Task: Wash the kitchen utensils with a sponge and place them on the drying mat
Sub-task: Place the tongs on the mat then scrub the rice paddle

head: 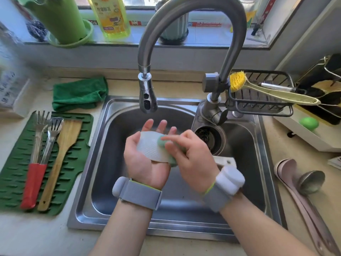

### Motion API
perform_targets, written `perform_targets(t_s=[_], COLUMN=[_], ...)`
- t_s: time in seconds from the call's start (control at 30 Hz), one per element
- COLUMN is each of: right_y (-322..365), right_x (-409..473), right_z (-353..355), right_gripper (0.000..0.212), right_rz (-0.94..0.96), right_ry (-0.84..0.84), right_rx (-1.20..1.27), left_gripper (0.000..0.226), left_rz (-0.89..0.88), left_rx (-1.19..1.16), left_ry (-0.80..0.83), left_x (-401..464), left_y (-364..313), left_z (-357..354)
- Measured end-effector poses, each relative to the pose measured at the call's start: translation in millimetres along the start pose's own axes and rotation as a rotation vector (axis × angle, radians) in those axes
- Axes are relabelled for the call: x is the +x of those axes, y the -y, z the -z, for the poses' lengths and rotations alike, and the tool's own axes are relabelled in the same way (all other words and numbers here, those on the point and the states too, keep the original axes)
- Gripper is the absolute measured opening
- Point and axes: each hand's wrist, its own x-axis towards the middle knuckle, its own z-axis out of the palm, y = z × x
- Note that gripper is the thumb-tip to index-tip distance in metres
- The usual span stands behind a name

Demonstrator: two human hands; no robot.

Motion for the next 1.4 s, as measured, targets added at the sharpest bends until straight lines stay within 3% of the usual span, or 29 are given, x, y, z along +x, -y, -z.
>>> perform_targets(t_s=[0.07, 0.13, 0.23, 0.37, 0.5, 0.6, 0.7, 0.83, 0.93, 1.03, 1.17, 1.3, 1.4], right_y=[8, 15, 8, -10, -4, -2, 4, 0, 7, 8, 17, 13, 23], right_x=[10, -1, -18, -14, -25, -19, -20, -12, -16, -2, -5, 2, -11], right_z=[-1, -7, -10, 0, -1, 0, -6, -3, -11, -9, -19, -11, -25], right_gripper=[0.025, 0.023, 0.03, 0.041, 0.017, 0.016, 0.018, 0.024, 0.028, 0.034, 0.03, 0.019, 0.018], right_rz=[-0.089, -0.02, 0.121, 0.055, 0.099, -0.059, 0.033, -0.058, 0.059, -0.057, 0.074, 0.018, 0.158], right_ry=[-0.08, -0.159, -0.061, -0.076, -0.046, -0.04, -0.056, -0.107, -0.082, -0.099, -0.1, -0.209, -0.098], right_rx=[0.027, -0.086, -0.149, -0.4, -0.383, -0.249, -0.295, -0.281, -0.309, -0.328, -0.372, -0.244, -0.307], left_gripper=[0.036, 0.037, 0.037, 0.036, 0.038, 0.044, 0.046, 0.043, 0.041, 0.042, 0.044, 0.053, 0.052], left_rz=[0.029, 0.06, 0.089, 0.061, 0.04, 0.024, 0.045, 0.054, 0.104, 0.12, 0.15, 0.155, 0.128], left_rx=[0.027, 0.029, 0.011, 0.015, 0.022, 0.027, 0.024, 0.041, 0.044, 0.105, 0.098, 0.079, 0.056], left_ry=[0.03, 0.045, 0.047, 0.052, 0.045, 0.033, 0.009, 0.003, 0.033, 0.075, 0.103, 0.173, 0.155], left_x=[-3, -6, -6, -3, -1, -2, -2, -2, -2, -1, -4, -9, -8], left_y=[7, 16, 17, 13, 9, 13, 20, 29, 31, 31, 28, 30, 25], left_z=[-7, -6, -1, 2, 3, 4, 3, 3, 2, 6, 5, 8, 11])
